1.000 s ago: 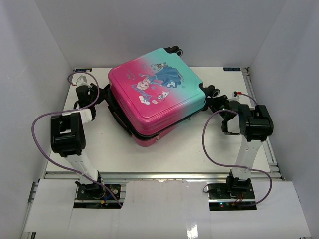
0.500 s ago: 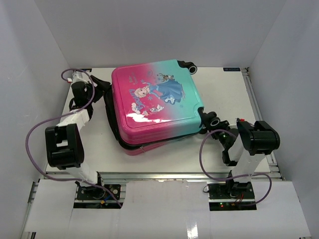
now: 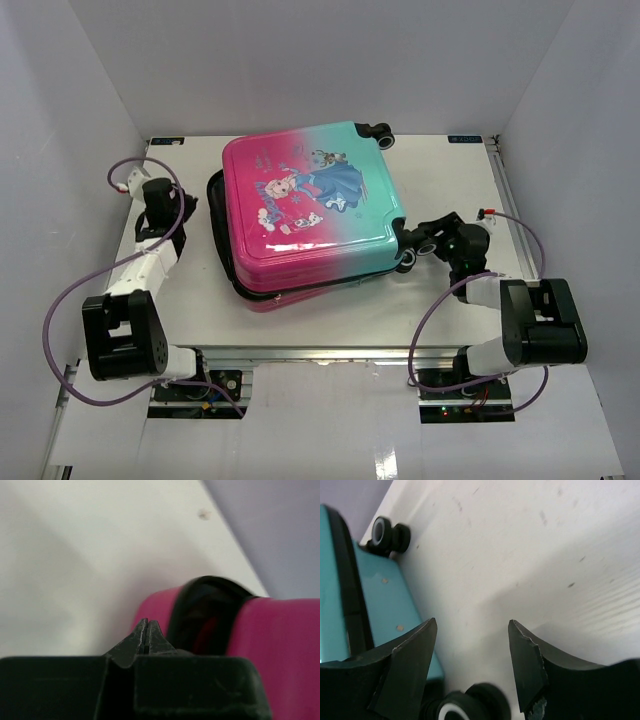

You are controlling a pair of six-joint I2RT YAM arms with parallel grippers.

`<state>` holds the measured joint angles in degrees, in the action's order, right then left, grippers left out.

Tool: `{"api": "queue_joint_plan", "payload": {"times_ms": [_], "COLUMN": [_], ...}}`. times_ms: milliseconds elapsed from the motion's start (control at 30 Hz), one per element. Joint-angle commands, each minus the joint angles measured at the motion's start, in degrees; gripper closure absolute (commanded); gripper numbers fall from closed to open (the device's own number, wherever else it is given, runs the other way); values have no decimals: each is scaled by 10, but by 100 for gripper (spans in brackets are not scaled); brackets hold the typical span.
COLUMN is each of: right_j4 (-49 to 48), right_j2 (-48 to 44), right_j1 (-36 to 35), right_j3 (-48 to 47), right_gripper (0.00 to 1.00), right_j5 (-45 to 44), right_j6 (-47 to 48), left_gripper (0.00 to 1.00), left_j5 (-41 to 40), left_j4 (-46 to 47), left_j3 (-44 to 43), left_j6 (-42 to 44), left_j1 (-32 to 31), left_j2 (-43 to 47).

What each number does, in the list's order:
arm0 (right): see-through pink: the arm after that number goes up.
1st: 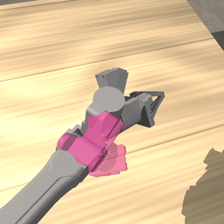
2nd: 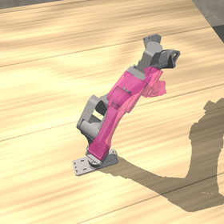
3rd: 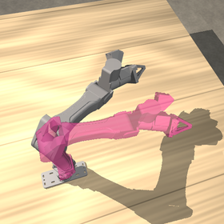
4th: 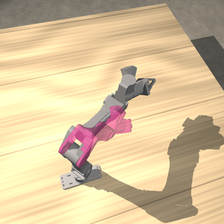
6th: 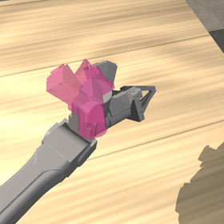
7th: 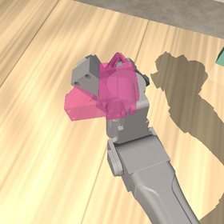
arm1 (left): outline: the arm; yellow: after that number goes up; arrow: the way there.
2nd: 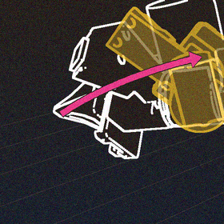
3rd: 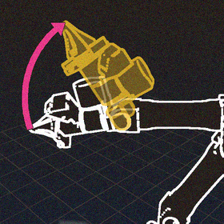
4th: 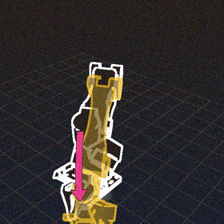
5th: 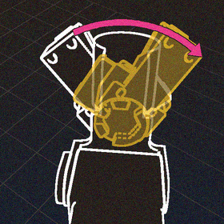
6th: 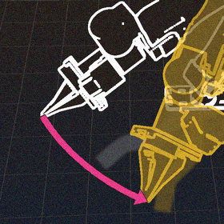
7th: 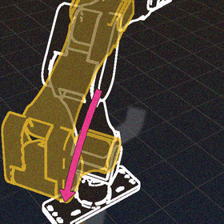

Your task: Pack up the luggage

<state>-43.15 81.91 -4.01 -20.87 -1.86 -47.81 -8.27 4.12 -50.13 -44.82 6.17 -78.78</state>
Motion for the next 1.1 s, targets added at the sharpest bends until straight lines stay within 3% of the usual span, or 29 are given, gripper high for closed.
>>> {"api": "queue_joint_plan", "payload": {"times_ms": [0,100,233,300,433,667,800,1067], "right_j4": [122,121,186,273,245,330,363,406], "right_j2": [0,21,78,132,162,232,255,312], "right_j1": [34,62,72,71,64,-20,-72,-114], "right_j3": [-52,-79,-174,-291,-323,-501,-572,-692], "right_gripper": [34,37,42,46,53,57,58,57], "right_j5": [-35,-10,65,103,148,140,137,152], "right_j6": [63,91,158,199,199,289,334,353], "left_gripper": [100,100,100,100,100,100,100,100], "left_j5": [-52,50,54,65,145,181,223,291], "left_j4": [30,39,13,50,111,140,207,229], "left_j3": [35,-21,-87,-80,-95,-167,-178,-256], "left_j6": [-26,-32,-20,-8,1,21,22,16], "left_j1": [28,62,66,65,54,-32,-49,-67], "left_j2": [10,-68,-134,-158,-223,-316,-334,-387]}}
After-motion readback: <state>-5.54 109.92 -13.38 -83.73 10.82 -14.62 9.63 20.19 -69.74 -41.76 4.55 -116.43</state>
